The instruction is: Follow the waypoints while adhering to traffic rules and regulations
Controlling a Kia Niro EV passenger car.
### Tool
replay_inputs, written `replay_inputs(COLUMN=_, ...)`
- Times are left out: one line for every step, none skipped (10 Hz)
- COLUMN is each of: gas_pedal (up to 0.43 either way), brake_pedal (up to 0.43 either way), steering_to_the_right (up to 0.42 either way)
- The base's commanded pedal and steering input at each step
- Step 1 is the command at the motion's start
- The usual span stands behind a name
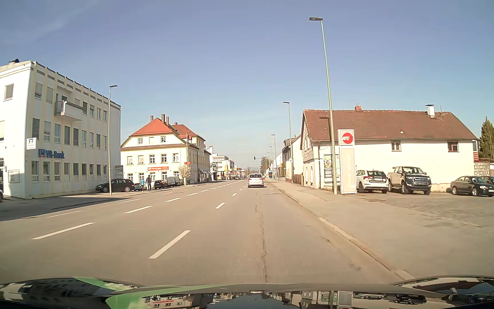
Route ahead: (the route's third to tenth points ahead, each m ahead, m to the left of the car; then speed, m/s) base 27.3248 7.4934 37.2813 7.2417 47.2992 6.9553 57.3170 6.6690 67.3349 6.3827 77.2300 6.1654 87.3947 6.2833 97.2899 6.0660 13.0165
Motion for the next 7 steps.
replay_inputs(gas_pedal=0.118, brake_pedal=0.000, steering_to_the_right=-0.001)
replay_inputs(gas_pedal=0.118, brake_pedal=0.000, steering_to_the_right=-0.002)
replay_inputs(gas_pedal=0.118, brake_pedal=0.000, steering_to_the_right=-0.002)
replay_inputs(gas_pedal=0.118, brake_pedal=0.000, steering_to_the_right=-0.002)
replay_inputs(gas_pedal=0.118, brake_pedal=0.000, steering_to_the_right=-0.002)
replay_inputs(gas_pedal=0.118, brake_pedal=0.000, steering_to_the_right=-0.002)
replay_inputs(gas_pedal=0.118, brake_pedal=0.000, steering_to_the_right=-0.002)
